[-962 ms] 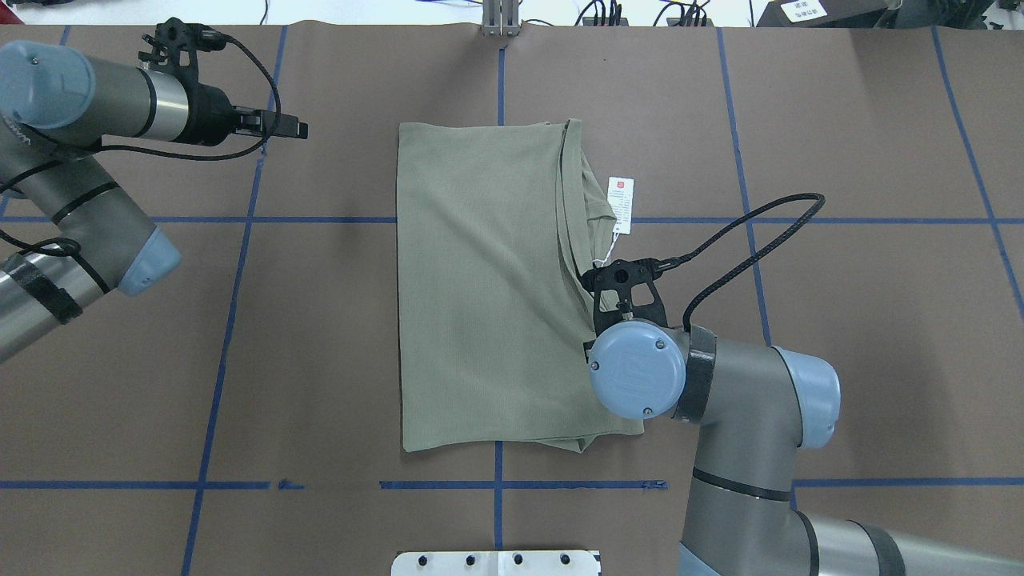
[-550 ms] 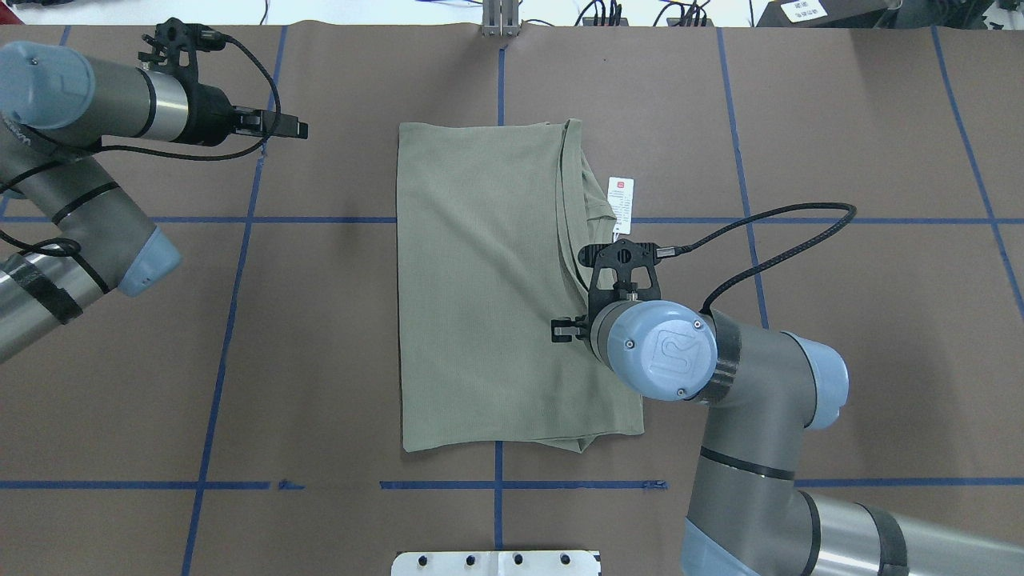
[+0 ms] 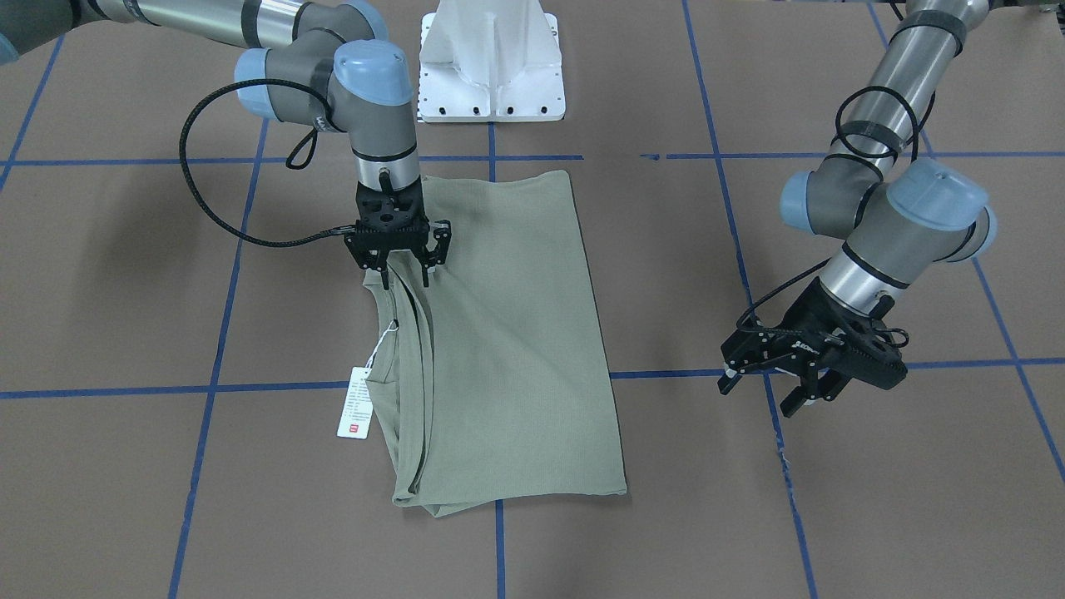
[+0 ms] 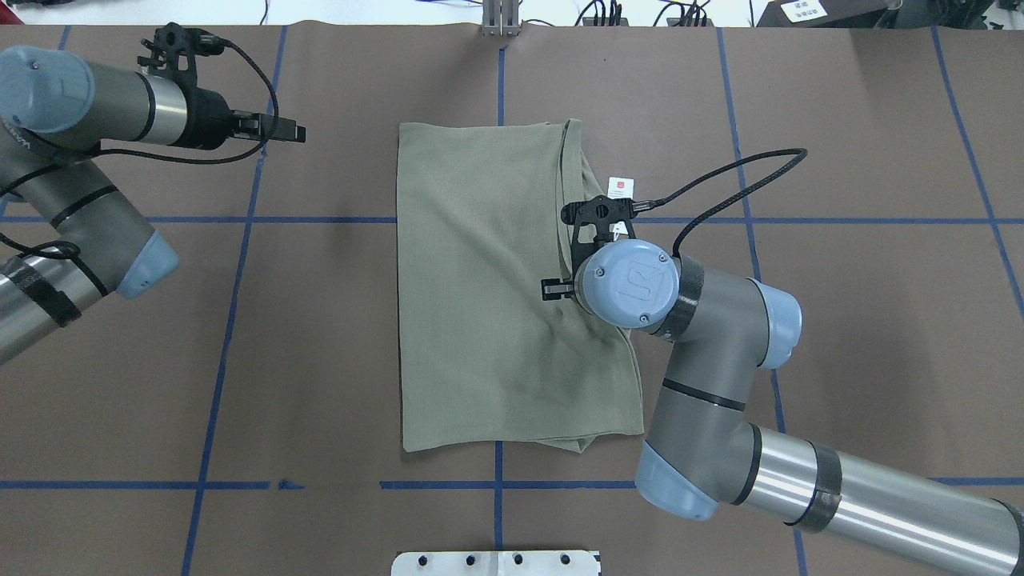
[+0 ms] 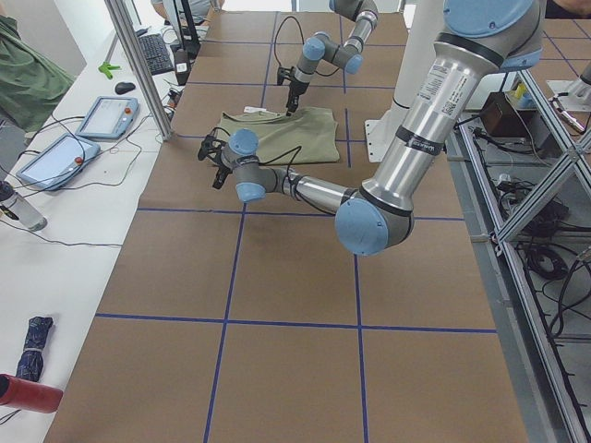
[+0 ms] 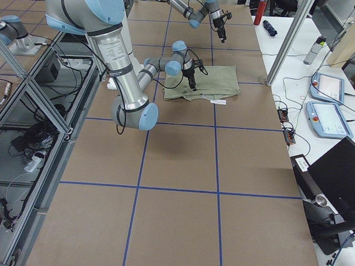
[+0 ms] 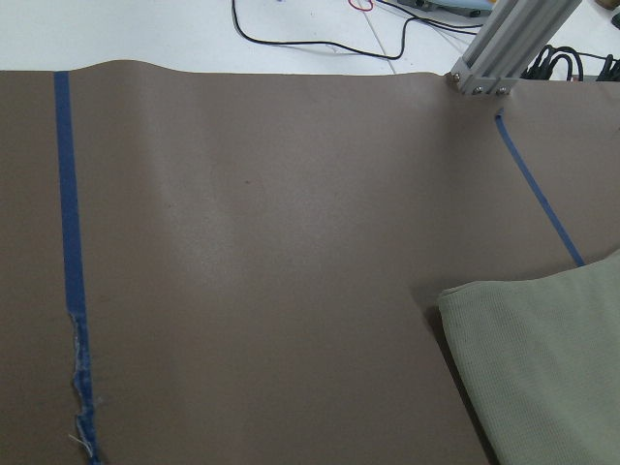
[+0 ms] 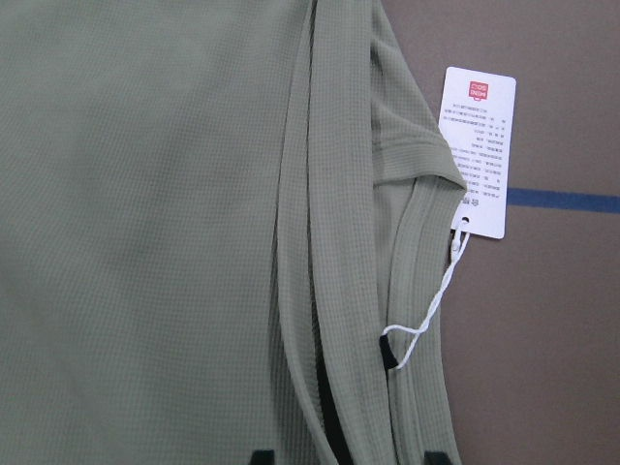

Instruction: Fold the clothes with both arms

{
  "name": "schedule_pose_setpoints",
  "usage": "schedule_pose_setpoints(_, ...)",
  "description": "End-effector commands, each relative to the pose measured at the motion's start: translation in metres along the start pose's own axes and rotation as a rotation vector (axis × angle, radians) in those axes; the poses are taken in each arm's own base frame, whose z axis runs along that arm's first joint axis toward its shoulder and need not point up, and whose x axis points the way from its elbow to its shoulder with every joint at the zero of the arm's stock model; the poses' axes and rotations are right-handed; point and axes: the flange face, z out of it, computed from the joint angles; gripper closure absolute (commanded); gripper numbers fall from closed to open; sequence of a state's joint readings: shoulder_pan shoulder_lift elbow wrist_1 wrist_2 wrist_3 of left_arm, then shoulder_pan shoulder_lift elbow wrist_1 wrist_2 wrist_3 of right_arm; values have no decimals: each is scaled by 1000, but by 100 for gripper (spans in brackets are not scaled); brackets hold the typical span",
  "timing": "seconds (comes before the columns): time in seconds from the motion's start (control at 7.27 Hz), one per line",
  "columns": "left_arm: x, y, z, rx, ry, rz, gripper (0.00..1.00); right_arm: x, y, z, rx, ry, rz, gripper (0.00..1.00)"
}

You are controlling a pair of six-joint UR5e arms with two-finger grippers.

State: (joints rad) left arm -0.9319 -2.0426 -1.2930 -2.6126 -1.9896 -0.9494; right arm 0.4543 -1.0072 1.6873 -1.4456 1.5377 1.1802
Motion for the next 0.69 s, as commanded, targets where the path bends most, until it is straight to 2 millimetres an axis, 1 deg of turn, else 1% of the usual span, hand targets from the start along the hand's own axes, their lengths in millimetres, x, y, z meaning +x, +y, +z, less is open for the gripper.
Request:
schedule_pose_setpoints(0.0, -2, 3, 1, -4, -2, -1, 0, 3, 1, 17, -17, 28, -6, 45)
schedule_pose_setpoints(0.14, -1, 3, 1, -2, 0, 0, 0, 4, 1, 19, -19, 32, -6, 46)
schedule_pose_setpoints(0.28, -2, 3, 1, -4, -2, -1, 0, 3, 2, 18, -18, 31, -4, 57)
schedule_pose_setpoints(0.41, -2, 3, 1, -4, -2, -1, 0, 1, 1, 16, -15, 25, -2, 92)
schedule_pose_setpoints(0.55, -1, 4, 2, -5, -1, -1, 0, -2, 5, 15, -18, 19, 3, 100)
